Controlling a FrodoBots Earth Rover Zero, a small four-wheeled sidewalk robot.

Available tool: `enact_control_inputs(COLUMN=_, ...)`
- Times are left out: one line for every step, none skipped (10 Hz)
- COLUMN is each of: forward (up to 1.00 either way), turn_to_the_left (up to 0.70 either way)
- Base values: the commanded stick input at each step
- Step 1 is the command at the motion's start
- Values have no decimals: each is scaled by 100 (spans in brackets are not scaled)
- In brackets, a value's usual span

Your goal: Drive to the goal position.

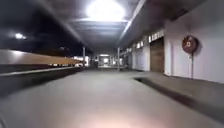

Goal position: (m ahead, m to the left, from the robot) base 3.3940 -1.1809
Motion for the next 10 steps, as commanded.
enact_control_inputs(forward=100, turn_to_the_left=0)
enact_control_inputs(forward=100, turn_to_the_left=0)
enact_control_inputs(forward=100, turn_to_the_left=0)
enact_control_inputs(forward=100, turn_to_the_left=0)
enact_control_inputs(forward=100, turn_to_the_left=0)
enact_control_inputs(forward=100, turn_to_the_left=0)
enact_control_inputs(forward=100, turn_to_the_left=0)
enact_control_inputs(forward=100, turn_to_the_left=0)
enact_control_inputs(forward=100, turn_to_the_left=0)
enact_control_inputs(forward=100, turn_to_the_left=0)
